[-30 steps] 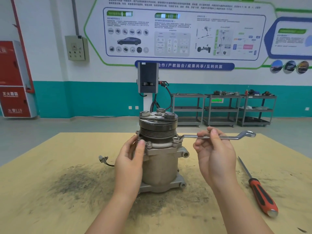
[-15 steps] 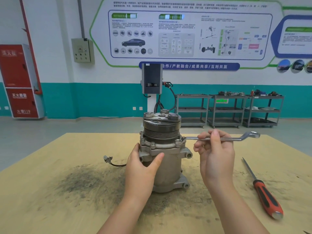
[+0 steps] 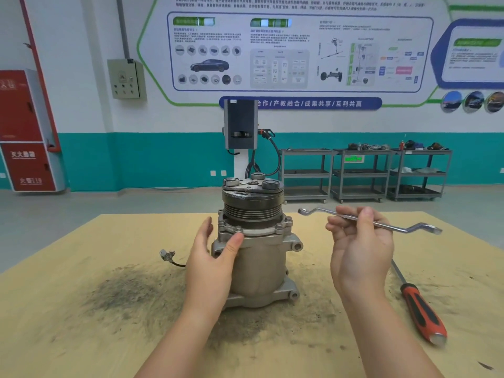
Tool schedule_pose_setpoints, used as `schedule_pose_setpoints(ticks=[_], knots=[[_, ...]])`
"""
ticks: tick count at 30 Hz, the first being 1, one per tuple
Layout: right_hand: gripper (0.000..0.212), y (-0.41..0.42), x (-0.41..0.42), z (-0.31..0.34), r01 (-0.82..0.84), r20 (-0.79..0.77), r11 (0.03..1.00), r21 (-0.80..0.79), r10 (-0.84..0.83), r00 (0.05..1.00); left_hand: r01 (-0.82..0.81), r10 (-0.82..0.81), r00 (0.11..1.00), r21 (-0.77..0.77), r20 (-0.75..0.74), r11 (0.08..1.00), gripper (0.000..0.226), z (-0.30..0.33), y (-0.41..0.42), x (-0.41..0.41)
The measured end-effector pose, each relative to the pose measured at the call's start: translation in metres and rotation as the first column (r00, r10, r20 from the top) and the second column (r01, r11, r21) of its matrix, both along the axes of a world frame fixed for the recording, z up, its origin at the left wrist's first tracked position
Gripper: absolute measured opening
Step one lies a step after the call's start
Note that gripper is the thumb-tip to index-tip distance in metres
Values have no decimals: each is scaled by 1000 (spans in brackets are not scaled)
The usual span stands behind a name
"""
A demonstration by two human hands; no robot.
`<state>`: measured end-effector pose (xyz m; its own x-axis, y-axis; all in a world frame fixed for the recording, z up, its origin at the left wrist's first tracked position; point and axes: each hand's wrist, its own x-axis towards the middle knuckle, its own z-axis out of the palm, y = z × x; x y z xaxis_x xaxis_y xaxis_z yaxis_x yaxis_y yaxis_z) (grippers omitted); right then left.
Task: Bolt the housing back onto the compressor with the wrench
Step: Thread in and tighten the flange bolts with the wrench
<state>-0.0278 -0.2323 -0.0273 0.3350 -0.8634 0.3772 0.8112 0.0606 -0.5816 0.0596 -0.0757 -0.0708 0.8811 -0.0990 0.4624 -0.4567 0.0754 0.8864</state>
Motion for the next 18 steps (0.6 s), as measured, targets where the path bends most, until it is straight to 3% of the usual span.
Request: schedule_pose_setpoints(ticks=[3,5,11,15,18], knots=[[16,0,6,-3,-80,-27,997,-3,80,996,-102,98,985,26,140,994,22,2,-2,-3],[16,1,10,-4,-107,-39,993,-56,105,994,-96,97,986,-12,133,995,13,6,-5,-6],[19,-12,13,1,-230,-75,972,-38,227,971,-5,14,999,-192,45,981,20,8,-7,-3],[19,-35,20,15,-386,-175,915,113,401,899,2,13,998,-208,69,978,24,6,-10,0],[16,-43,24,15,-431,-200,894,122,447,872,-7,22,997,-195,75,981,20,2,-12,3]])
